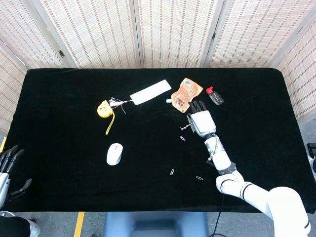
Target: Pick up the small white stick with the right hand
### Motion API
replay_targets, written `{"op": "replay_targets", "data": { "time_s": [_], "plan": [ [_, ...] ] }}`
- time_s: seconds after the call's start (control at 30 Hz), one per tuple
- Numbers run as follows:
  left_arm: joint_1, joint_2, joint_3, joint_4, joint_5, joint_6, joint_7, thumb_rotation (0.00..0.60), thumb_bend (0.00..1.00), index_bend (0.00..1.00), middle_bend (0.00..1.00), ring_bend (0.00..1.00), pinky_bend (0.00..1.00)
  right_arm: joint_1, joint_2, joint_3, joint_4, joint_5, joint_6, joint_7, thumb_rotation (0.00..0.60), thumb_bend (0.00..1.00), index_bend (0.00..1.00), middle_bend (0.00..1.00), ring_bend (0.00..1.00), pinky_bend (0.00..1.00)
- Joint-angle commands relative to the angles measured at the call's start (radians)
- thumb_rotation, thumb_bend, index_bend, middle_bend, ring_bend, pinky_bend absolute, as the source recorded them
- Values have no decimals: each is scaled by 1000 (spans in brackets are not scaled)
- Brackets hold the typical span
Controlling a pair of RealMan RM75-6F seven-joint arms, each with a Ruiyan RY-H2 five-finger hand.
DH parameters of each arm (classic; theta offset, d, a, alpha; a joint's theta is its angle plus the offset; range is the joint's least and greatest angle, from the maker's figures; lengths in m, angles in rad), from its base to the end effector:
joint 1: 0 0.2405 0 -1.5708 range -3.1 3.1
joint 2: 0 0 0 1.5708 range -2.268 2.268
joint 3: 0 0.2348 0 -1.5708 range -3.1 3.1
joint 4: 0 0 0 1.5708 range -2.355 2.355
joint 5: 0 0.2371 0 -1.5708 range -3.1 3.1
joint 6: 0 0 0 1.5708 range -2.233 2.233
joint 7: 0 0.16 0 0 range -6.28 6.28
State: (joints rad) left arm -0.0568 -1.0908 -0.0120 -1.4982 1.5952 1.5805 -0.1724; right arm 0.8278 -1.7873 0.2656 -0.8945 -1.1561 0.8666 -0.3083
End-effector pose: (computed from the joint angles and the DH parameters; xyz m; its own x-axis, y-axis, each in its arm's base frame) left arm -0.3179 0.1811 0.1481 0.3693 -0.0383 0.9285 0.9251 -0.0795 -0.3712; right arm -0.1679 -0.4332 -0.0568 0.5944 -0.1199 0.7952 -0.7905 -0.2684 0.5505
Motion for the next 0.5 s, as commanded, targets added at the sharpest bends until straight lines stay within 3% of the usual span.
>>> {"op": "replay_targets", "data": {
  "time_s": [0.03,0.5],
  "plan": [
    [0,1,-2,1,-4,0,-4,600,368,0,0,0,0,1,0,-4,-18,-2,3,0,600,494,706,89,44,0],
    [-7,-2,-13,2,-31,-23,8,600,369,0,0,0,0,-38,54,-36,-130,-20,49,-22,600,494,707,92,43,0]
  ]
}}
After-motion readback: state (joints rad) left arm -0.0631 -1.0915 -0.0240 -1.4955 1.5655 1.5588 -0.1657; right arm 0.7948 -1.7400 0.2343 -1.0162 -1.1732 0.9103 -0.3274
